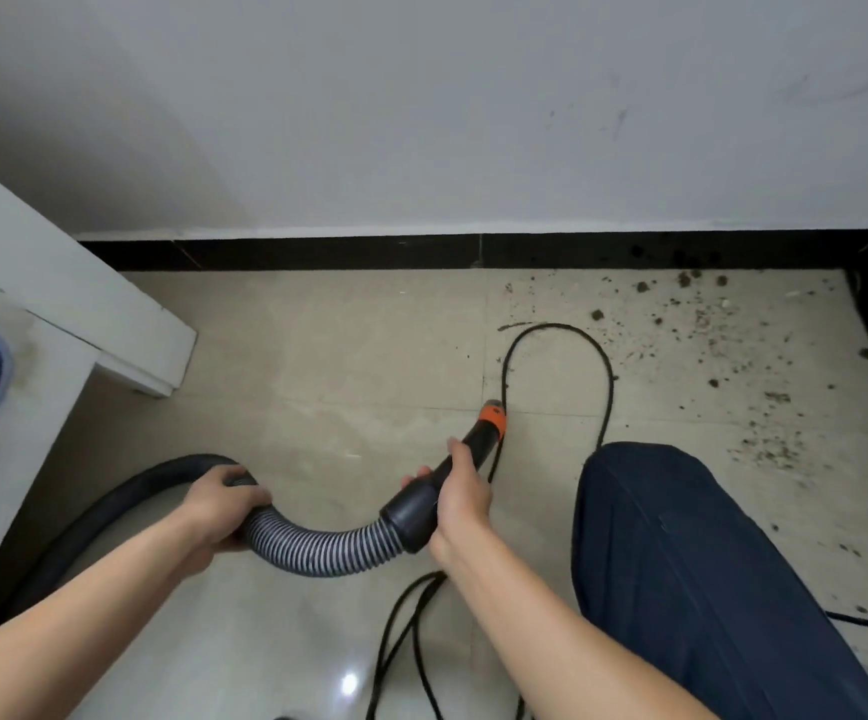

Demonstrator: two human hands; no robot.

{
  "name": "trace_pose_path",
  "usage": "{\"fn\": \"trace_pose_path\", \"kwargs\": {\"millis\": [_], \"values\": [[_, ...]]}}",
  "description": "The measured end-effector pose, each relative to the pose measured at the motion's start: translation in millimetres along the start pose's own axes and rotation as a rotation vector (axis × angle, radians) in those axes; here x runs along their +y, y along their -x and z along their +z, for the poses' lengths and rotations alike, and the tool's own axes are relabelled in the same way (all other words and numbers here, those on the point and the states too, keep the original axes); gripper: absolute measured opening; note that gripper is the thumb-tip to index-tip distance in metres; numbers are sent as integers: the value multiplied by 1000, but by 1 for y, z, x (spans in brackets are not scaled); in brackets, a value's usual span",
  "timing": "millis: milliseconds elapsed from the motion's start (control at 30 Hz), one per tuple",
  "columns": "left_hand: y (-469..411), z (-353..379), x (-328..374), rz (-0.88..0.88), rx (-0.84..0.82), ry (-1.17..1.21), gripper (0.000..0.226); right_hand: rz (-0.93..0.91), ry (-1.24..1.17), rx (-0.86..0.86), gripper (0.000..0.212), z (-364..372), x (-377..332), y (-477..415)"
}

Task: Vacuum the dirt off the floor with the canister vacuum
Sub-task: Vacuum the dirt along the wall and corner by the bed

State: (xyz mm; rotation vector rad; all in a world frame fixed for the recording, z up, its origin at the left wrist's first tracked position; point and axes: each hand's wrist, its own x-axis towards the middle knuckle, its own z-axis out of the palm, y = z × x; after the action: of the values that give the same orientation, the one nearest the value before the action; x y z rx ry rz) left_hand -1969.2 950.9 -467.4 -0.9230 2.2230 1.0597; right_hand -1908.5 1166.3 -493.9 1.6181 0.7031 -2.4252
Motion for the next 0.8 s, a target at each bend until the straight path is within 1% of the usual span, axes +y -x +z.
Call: {"fn": "trace_pose_path", "kwargs": {"millis": [133, 167, 300, 500, 667, 800], "values": [[1, 19, 19, 46, -33, 52, 57, -143, 17, -34, 22, -10, -21, -1], [0, 23, 21, 48, -45, 59, 56, -148, 24, -40, 22, -12, -22, -4], [-3, 33, 11, 34, -43, 72, 57, 3, 42, -49, 37, -15, -20, -15], [-19, 38, 16, 63, -80, 124, 60, -54, 70, -86, 31, -7, -41, -37], [-25, 39, 26, 64, -85, 185, 66, -108, 38, -31, 34, -4, -55, -41], [-23, 45, 23, 44, -146, 139, 64, -68, 113, -90, 29, -11, -53, -42]]}}
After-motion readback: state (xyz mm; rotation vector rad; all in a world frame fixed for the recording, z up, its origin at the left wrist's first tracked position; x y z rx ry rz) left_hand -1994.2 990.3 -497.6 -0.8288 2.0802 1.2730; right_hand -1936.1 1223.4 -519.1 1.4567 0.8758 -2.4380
